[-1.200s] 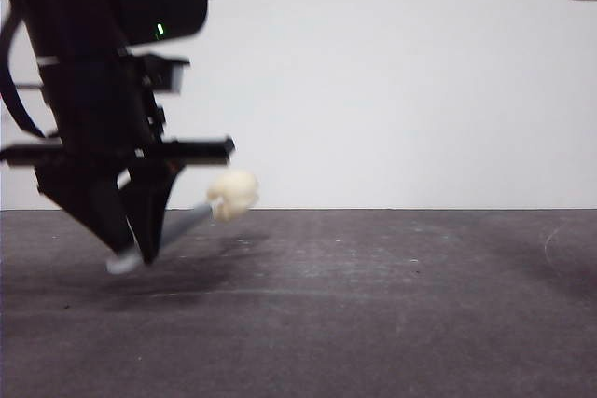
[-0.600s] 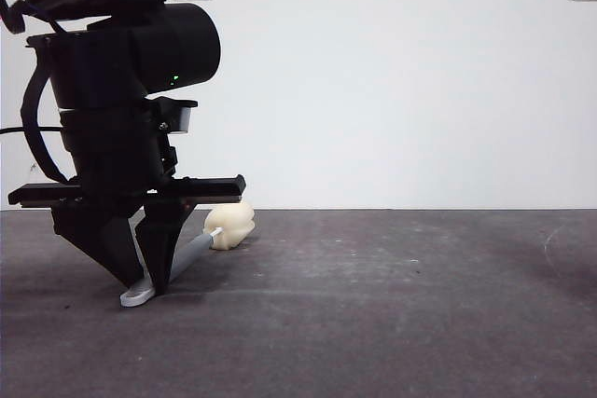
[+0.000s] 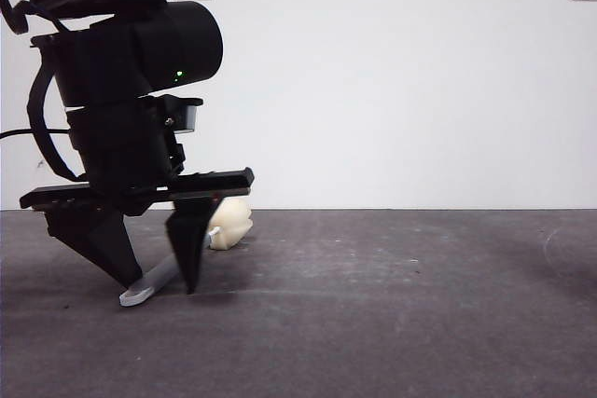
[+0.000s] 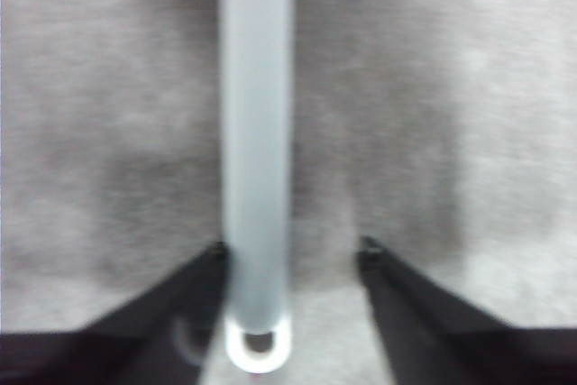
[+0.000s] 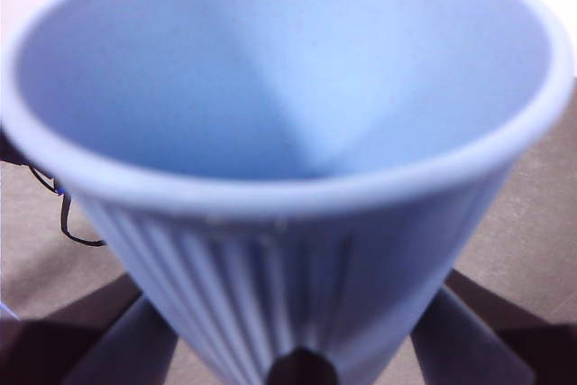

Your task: Pick up the cup brush,pick up the cup,insert the brush into the cup,clean the cup,put the cup brush back,put the cup back to the fixed position on the table

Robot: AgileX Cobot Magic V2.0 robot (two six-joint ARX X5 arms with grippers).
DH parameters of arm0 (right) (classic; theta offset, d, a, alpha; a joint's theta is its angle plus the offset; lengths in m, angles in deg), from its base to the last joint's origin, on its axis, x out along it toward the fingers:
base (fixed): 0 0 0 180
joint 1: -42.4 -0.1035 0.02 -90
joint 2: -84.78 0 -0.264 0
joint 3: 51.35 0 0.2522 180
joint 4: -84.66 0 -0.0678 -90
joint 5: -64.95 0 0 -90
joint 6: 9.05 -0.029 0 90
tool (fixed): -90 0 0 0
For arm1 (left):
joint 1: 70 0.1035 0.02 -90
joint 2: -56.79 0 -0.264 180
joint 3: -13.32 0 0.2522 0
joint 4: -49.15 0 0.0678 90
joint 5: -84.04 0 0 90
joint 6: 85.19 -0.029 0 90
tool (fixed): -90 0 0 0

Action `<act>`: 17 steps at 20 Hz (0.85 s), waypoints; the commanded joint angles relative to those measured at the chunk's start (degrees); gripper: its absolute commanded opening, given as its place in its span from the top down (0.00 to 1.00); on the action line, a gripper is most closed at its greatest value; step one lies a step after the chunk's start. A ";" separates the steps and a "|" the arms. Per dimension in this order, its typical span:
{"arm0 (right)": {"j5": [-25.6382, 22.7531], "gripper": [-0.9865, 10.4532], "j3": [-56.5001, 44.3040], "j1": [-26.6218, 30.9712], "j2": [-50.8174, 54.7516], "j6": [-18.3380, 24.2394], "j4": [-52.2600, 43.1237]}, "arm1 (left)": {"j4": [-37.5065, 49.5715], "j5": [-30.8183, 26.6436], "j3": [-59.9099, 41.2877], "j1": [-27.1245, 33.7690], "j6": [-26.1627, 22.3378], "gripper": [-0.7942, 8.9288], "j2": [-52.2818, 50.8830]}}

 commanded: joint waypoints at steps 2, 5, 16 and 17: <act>-0.07 0.92 0.07 -0.13 0.07 -0.63 -0.63 | -3.58 -0.09 -1.51 0.35 -1.27 0.50 1.60; -0.17 0.92 0.04 -0.13 -1.11 -0.63 -0.79 | -3.08 -0.28 -1.42 0.37 -2.27 0.50 -1.11; -0.11 0.92 -0.66 -0.04 -18.62 4.00 -16.57 | -2.97 -0.33 -1.40 0.33 -9.51 0.50 -29.00; -0.17 0.92 -1.05 0.04 -21.49 5.75 -18.45 | -3.96 -0.33 -1.40 0.33 -9.92 0.50 -32.39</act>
